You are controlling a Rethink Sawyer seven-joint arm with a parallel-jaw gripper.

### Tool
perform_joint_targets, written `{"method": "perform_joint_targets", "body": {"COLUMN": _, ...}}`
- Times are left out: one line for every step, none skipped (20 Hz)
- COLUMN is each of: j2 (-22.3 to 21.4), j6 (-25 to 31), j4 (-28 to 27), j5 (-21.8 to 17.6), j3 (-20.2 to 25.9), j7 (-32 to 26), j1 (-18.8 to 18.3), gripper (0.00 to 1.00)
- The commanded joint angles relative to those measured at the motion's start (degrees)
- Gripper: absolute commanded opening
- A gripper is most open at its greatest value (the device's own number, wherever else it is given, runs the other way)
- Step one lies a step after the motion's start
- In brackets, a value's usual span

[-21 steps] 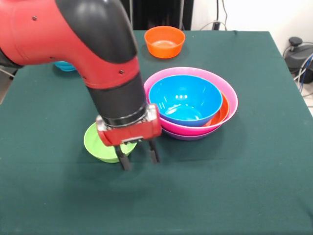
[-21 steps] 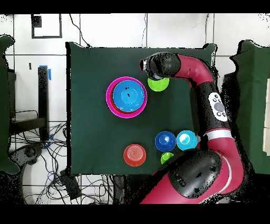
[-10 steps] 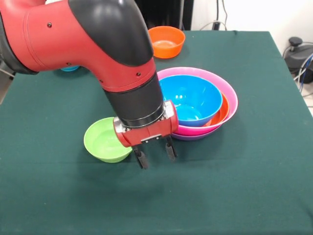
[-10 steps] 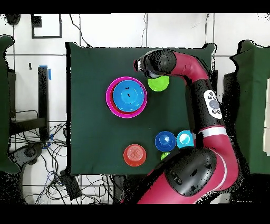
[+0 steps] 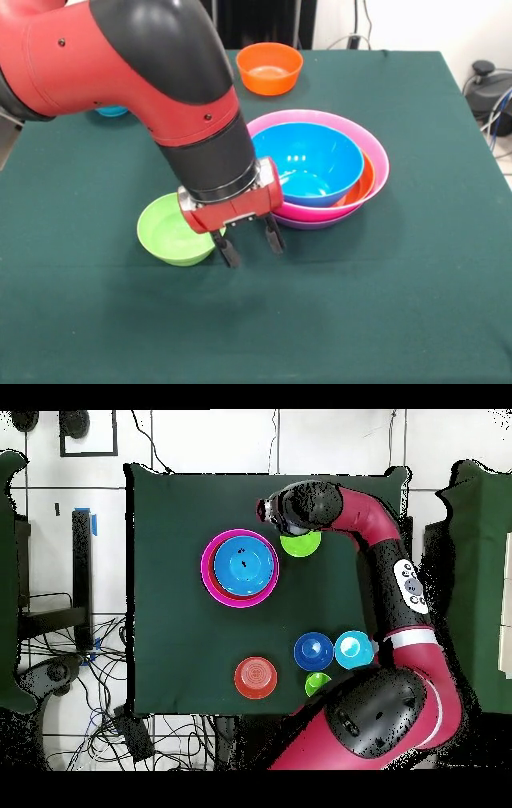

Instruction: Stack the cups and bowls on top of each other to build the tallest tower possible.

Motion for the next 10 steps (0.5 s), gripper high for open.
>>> {"method": "perform_joint_targets", "body": {"j2": -2.06, "j6": -1.94, "j4": 8.53, "j5": -0.97, "j3": -0.21, "j7": -5.96, "j1": 0.04, "gripper": 1.00}}
{"method": "perform_joint_targets", "body": {"j2": -2.84, "j6": -2.67, "j4": 9.62, "j5": -1.04, "j3": -0.53, "j7": -4.52, "j1": 0.08, "gripper": 1.00}}
{"method": "perform_joint_targets", "body": {"j2": -3.62, "j6": -3.40, "j4": 10.71, "j5": -1.11, "j3": -0.85, "j7": -3.07, "j1": 0.13, "gripper": 1.00}}
{"method": "perform_joint_targets", "body": {"j2": -4.80, "j6": -4.83, "j4": 11.90, "j5": -1.53, "j3": -1.54, "j7": -0.94, "j1": 0.38, "gripper": 1.00}}
{"method": "perform_joint_targets", "body": {"j2": -6.11, "j6": -4.83, "j4": 12.79, "j5": -1.66, "j3": -2.83, "j7": 1.71, "j1": 1.01, "gripper": 1.00}}
{"method": "perform_joint_targets", "body": {"j2": -6.87, "j6": -4.27, "j4": 13.52, "j5": -1.51, "j3": -3.62, "j7": 3.13, "j1": 1.21, "gripper": 1.00}}
{"method": "perform_joint_targets", "body": {"j2": -7.58, "j6": -5.21, "j4": 13.91, "j5": -1.98, "j3": -3.82, "j7": 3.14, "j1": 1.17, "gripper": 1.00}}
{"method": "perform_joint_targets", "body": {"j2": -8.38, "j6": -6.68, "j4": 14.25, "j5": -2.76, "j3": -3.66, "j7": 2.25, "j1": 1.01, "gripper": 1.00}}
{"method": "perform_joint_targets", "body": {"j2": -8.82, "j6": -8.22, "j4": 15.18, "j5": -2.52, "j3": -3.23, "j7": 2.57, "j1": 0.50, "gripper": 1.00}}
{"method": "perform_joint_targets", "body": {"j2": -8.93, "j6": -7.21, "j4": 15.30, "j5": -2.12, "j3": -3.71, "j7": 2.95, "j1": 0.74, "gripper": 1.00}}
